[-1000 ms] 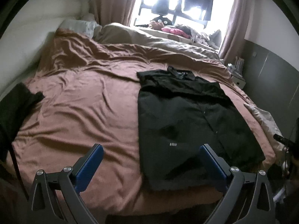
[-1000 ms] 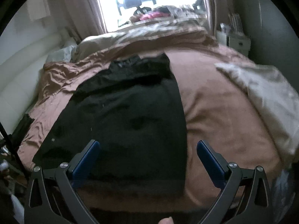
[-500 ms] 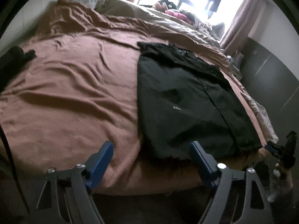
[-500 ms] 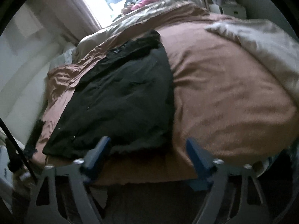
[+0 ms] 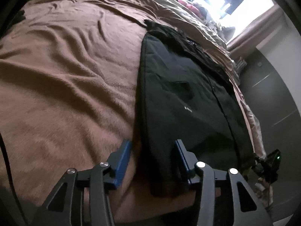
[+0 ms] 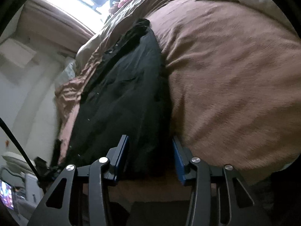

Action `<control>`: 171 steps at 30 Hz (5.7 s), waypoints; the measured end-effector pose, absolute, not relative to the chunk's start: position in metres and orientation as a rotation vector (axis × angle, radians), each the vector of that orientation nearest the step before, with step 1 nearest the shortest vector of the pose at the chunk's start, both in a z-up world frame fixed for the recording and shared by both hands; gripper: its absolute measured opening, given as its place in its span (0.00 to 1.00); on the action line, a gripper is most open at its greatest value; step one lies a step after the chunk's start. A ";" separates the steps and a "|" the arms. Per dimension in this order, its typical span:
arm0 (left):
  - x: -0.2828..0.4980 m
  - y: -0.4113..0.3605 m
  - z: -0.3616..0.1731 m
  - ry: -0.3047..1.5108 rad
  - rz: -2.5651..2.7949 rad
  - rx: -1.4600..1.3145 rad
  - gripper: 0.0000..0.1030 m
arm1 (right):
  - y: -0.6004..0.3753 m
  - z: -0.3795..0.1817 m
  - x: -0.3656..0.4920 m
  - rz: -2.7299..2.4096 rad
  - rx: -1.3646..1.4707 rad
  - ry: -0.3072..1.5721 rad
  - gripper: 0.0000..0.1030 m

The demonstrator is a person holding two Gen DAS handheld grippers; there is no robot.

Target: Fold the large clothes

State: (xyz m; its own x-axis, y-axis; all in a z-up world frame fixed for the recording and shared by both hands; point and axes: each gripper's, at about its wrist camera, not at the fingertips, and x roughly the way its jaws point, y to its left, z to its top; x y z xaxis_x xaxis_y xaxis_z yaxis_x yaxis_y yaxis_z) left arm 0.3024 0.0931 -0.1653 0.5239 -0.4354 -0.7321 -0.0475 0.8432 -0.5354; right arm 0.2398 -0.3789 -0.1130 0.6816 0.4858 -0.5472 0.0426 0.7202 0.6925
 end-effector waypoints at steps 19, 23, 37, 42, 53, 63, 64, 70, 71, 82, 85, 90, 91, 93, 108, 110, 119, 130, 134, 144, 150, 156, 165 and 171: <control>0.289 0.080 -0.162 1.007 -0.265 -0.579 0.17 | -0.371 -0.115 0.239 0.300 0.745 0.774 0.08; 0.280 0.080 -0.138 0.944 -0.256 -0.535 0.13 | -0.363 -0.097 0.226 0.303 0.686 0.737 0.06; 0.225 0.100 -0.070 0.798 -0.269 -0.548 0.12 | -0.352 -0.041 0.138 0.423 0.620 0.622 0.05; 0.189 0.106 -0.058 0.763 -0.273 -0.544 0.12 | -0.349 -0.037 0.105 0.450 0.596 0.597 0.05; 0.112 0.110 -0.037 0.680 -0.291 -0.521 0.12 | -0.340 -0.026 0.024 0.481 0.548 0.537 0.05; 0.076 0.116 -0.033 0.610 -0.252 -0.509 0.12 | -0.332 -0.029 0.004 0.463 0.500 0.513 0.05; 0.078 0.116 -0.032 0.606 -0.251 -0.513 0.12 | -0.332 -0.028 0.007 0.460 0.502 0.511 0.05; 0.091 0.115 -0.015 0.567 -0.252 -0.493 0.12 | -0.337 -0.019 0.020 0.459 0.504 0.485 0.05; 0.093 0.114 -0.013 0.560 -0.254 -0.494 0.12 | -0.338 -0.016 0.024 0.457 0.507 0.481 0.05; 0.159 0.113 0.039 0.480 -0.258 -0.504 0.12 | -0.339 0.025 0.095 0.475 0.520 0.418 0.05; 0.183 0.114 0.055 0.454 -0.235 -0.485 0.12 | -0.337 0.036 0.121 0.473 0.511 0.403 0.05; 0.222 0.120 0.074 0.429 -0.200 -0.481 0.12 | -0.343 0.044 0.167 0.453 0.553 0.384 0.05; 0.231 0.122 0.078 0.426 -0.194 -0.482 0.11 | -0.345 0.043 0.174 0.447 0.559 0.380 0.05; 0.248 0.124 0.085 0.419 -0.183 -0.481 0.11 | -0.345 0.046 0.191 0.431 0.574 0.371 0.05; 0.371 0.127 0.094 0.458 -0.132 -0.443 0.09 | -0.318 0.054 0.292 0.348 0.534 0.413 0.05; 0.387 0.128 0.089 0.475 -0.129 -0.443 0.06 | -0.317 0.054 0.307 0.338 0.533 0.431 0.05; 0.471 0.136 0.039 0.585 -0.074 -0.443 0.00 | -0.294 0.035 0.397 0.296 0.502 0.562 0.06; 0.531 0.131 -0.068 0.893 -0.108 -0.473 0.35 | -0.284 0.038 0.455 0.173 0.504 0.657 0.76; 0.541 0.126 -0.082 0.903 -0.100 -0.449 0.57 | -0.285 0.044 0.451 0.178 0.497 0.650 1.00; 0.590 0.103 -0.134 1.056 -0.139 -0.304 0.57 | -0.290 0.002 0.470 0.155 0.412 0.858 0.82; 0.615 0.093 -0.158 1.117 -0.153 -0.258 0.57 | -0.289 0.007 0.513 0.139 0.381 0.884 0.63; 0.637 0.093 -0.163 1.127 -0.173 -0.241 0.54 | -0.284 -0.007 0.566 0.138 0.335 0.955 0.46; 0.637 0.079 -0.156 1.088 -0.204 -0.197 0.06 | -0.284 -0.007 0.568 0.148 0.328 0.871 0.04; 0.616 0.093 -0.117 0.964 -0.166 -0.218 0.03 | -0.271 0.025 0.544 0.187 0.305 0.768 0.04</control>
State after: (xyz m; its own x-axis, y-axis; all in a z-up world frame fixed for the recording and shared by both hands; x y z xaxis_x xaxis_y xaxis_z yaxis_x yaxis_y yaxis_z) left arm 0.6159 0.0929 -0.1173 0.5604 -0.2358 -0.7939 0.0426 0.9655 -0.2567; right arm 0.5437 -0.2715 0.0249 0.7060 0.2761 -0.6522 -0.0554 0.9396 0.3377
